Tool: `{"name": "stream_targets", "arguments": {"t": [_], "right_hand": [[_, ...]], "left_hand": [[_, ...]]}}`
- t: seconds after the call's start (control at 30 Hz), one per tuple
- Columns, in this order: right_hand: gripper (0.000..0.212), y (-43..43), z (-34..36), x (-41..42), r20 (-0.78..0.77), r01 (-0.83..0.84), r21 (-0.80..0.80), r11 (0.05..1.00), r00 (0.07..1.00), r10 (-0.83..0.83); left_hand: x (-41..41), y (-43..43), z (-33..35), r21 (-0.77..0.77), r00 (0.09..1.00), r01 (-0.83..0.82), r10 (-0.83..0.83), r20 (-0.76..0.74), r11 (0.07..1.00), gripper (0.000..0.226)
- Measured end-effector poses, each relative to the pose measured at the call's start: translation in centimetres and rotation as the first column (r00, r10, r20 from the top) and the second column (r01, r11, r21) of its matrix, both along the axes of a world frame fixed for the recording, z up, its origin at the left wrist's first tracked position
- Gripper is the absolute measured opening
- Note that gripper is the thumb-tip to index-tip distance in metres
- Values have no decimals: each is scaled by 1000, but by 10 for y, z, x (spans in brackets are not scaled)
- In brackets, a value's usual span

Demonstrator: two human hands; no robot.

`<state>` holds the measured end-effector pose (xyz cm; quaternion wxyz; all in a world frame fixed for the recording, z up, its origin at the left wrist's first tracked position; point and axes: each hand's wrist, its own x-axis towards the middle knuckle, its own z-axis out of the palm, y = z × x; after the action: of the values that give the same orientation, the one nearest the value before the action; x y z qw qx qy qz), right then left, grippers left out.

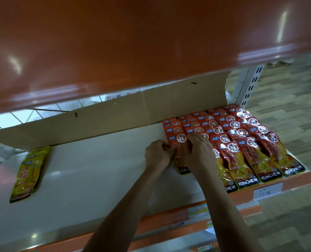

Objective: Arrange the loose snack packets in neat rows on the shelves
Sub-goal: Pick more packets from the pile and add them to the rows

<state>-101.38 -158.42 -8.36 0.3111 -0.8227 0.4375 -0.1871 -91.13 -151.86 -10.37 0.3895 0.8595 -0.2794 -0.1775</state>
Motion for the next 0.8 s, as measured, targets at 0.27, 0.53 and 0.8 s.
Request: {"name": "stream_targets", "arguments": {"t": [0.27, 0.53, 0.8], "right_hand": [[34, 9, -1, 2, 27, -18, -67, 998, 999, 20], [44, 39, -3, 28, -59, -152, -216, 965, 988, 142], [45, 106, 1, 88, -99, -324, -232, 917, 946, 309]], "left_hand": [[-1, 7, 4, 48, 996, 2, -6, 94, 999, 29], [15, 48, 8, 107, 833, -6, -54, 550, 994, 37], [62, 127, 12, 152, 770, -118, -6, 638, 981, 40]]}}
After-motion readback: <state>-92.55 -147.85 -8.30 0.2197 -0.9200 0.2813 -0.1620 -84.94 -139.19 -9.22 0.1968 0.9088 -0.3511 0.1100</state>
